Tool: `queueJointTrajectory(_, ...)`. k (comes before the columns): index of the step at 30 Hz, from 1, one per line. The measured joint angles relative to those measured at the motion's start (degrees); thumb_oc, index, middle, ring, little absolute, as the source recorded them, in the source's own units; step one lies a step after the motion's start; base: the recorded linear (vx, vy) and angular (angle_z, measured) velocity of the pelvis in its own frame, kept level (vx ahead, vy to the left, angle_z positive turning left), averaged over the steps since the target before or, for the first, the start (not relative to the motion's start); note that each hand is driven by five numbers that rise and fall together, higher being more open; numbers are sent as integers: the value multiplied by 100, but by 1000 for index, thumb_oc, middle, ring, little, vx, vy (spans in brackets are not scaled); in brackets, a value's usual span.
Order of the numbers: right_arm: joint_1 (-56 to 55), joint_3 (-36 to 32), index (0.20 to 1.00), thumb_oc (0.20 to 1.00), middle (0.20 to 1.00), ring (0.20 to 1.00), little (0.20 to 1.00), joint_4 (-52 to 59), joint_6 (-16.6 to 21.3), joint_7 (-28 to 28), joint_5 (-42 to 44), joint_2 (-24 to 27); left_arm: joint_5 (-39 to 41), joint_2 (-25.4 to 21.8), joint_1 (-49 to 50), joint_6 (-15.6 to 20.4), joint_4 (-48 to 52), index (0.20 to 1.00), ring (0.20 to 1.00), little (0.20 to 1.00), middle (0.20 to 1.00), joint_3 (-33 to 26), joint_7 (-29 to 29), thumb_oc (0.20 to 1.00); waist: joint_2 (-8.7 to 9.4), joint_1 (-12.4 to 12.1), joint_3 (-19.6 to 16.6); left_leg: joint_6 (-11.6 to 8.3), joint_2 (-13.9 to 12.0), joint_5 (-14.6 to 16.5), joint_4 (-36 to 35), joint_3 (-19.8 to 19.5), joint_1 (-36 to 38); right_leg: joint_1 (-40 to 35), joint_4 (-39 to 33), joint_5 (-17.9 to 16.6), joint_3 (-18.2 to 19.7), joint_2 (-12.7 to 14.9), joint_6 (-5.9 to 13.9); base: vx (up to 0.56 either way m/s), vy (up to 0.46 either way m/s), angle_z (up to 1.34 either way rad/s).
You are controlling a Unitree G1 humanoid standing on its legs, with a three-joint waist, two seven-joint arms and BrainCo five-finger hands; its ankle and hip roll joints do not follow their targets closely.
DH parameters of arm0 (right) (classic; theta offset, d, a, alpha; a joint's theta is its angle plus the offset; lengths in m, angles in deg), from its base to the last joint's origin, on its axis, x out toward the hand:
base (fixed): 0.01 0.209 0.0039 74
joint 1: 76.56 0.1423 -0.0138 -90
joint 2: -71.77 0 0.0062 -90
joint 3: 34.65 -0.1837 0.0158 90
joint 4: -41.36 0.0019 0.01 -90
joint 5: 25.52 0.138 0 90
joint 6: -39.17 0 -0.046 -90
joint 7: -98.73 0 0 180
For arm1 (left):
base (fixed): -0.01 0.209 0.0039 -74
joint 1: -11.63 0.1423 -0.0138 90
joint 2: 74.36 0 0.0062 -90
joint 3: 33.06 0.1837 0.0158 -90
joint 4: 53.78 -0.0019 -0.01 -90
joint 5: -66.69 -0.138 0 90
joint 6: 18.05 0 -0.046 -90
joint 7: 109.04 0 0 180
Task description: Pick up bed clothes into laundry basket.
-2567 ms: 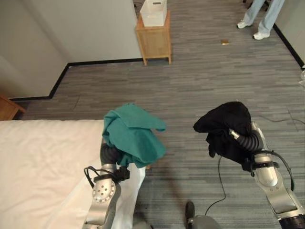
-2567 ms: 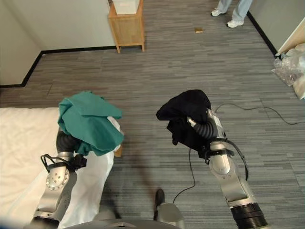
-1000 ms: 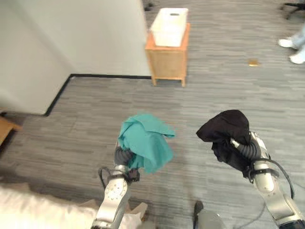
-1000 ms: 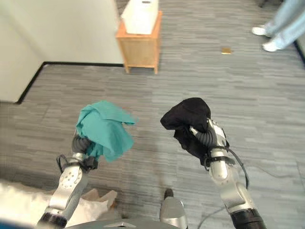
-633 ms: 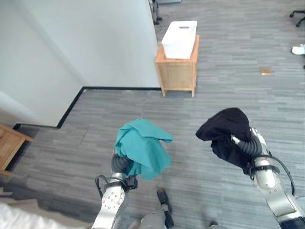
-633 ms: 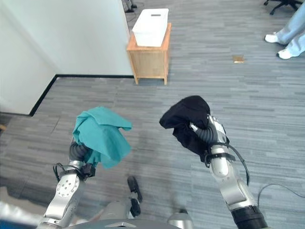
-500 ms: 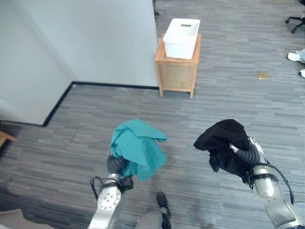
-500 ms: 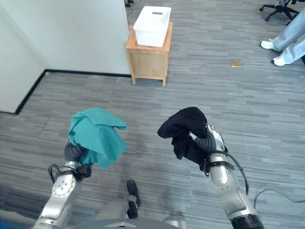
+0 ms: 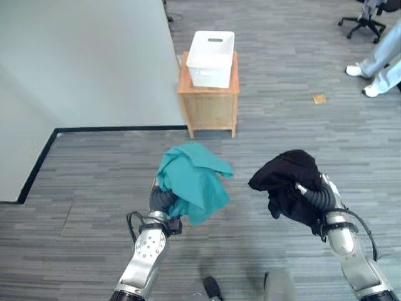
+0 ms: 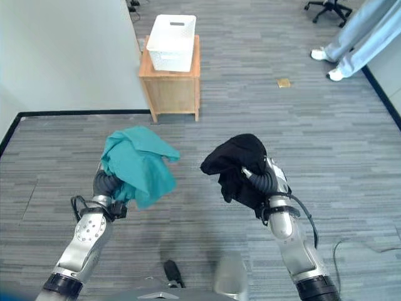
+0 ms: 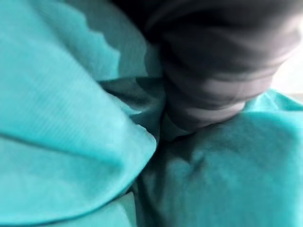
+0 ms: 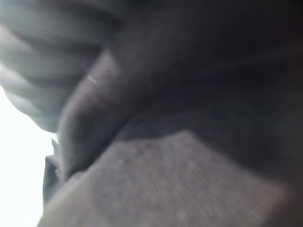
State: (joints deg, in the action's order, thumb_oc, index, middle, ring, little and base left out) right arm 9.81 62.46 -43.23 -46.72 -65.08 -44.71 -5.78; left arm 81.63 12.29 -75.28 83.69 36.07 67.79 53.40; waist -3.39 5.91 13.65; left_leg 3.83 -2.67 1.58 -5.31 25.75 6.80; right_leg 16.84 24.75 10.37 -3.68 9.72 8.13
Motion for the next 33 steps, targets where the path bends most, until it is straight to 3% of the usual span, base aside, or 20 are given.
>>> queueJointTrajectory(2,39,-6,200,200,200,200,200,12,5,18,27,16,1,16,5,5,-65,200,200,200,200,-41,4,200,16,0,-2,-175,13,75,0,-120,96,25,-1647,-638,72,-104,-140,114,-82,44)
queueJointTrajectory(3,38,-16,200,200,200,200,200,10,7,21,61,13,2,14,12,2,-69,200,200,200,200,-36,3,200,53,9,8,-212,45,85,-1,-194,148,-20,-1902,-980,44,-93,-145,158,-166,62)
queueJointTrajectory(4,-23,-35,200,200,200,200,200,-81,-5,29,119,87,-1,131,241,-12,-67,200,200,200,200,-47,30,200,-49,-49,-19,-372,-33,150,2,-428,415,-387,-2152,-1832,-39,-193,-119,113,-171,44)
queueJointTrajectory(7,-9,-56,200,200,200,200,200,-88,-8,26,117,165,-1,374,423,-1,-35,200,200,200,200,-147,34,200,-182,-240,-45,-590,-365,-14,194,-433,501,-1074,-3062,-2046,-229,-465,-343,96,-116,13)
queueJointTrajectory(8,11,-79,200,200,200,200,200,-91,-6,20,117,194,-1,455,412,0,-35,200,200,200,200,-167,46,200,-168,-299,-36,-603,-440,-15,359,-402,488,-1139,-3067,-2079,-227,-522,-415,108,-105,20)
queueJointTrajectory(9,51,-144,200,200,200,200,200,-87,1,14,118,194,0,467,427,1,-11,200,200,200,200,-172,99,200,-20,-303,-19,-700,-472,70,542,-438,324,-1271,-3065,-1988,-220,-466,-521,108,-106,18)
queueJointTrajectory(11,27,-265,200,200,200,200,200,-86,10,10,131,194,0,473,466,2,13,200,200,200,200,-171,192,200,18,-277,-33,-721,-394,64,114,-443,352,-1389,-3068,-1873,-281,-441,-506,71,-79,21)
queueJointTrajectory(13,-4,-347,200,200,200,200,200,-118,10,9,177,198,6,481,537,7,94,200,200,200,200,-186,232,200,-79,-269,-70,-626,-454,-133,-37,-448,282,-1548,-3081,-1725,-369,-614,-472,40,-72,2)
queueJointTrajectory(14,-91,-374,200,200,200,200,200,-146,10,6,179,192,14,542,600,6,93,200,200,200,200,-183,241,200,-234,-271,-167,-621,-581,-255,-33,-371,233,-1647,-3099,-1603,-404,-804,-457,8,-46,-1)
queueJointTrajectory(19,-377,-366,200,200,200,200,200,-186,22,-44,191,14,43,550,679,7,125,200,200,200,200,-224,243,200,-182,-301,-217,-628,-471,-133,-5,-440,242,-1702,-3096,-1535,-579,-632,-389,-10,-39,12)
queueJointTrajectory(28,-354,-178,200,200,200,200,200,-403,21,-52,418,-72,228,552,852,13,123,200,200,200,200,-287,194,200,-211,-271,-341,-600,-419,-86,-6,-302,344,-1690,-3098,-1556,-431,-590,-283,-33,-24,-5)
queueJointTrajectory(30,-22,-73,200,200,200,200,200,-1763,327,-85,1539,-192,252,770,444,185,-1588,200,200,200,200,-424,294,200,-117,-418,-603,-600,-418,-87,-6,-224,260,-1598,-3075,-1619,-340,-622,-220,-136,-33,-17)
queueJointTrajectory(31,424,-225,200,200,200,200,200,-3181,140,-182,2159,-502,507,870,-64,-211,-3138,200,200,200,200,-618,273,200,-122,-465,-788,-598,-447,-86,-6,-187,284,-1591,-3101,-1651,-298,-656,-252,-188,-123,-18)
queueJointTrajectory(33,523,-238,200,200,200,200,200,-3848,-49,-176,2508,-550,712,857,-48,-353,-3771,200,200,200,200,-802,263,200,-6,-460,-716,-612,-455,-78,-8,-165,158,-1477,-3100,-1623,-341,-655,-272,-138,-100,-2)
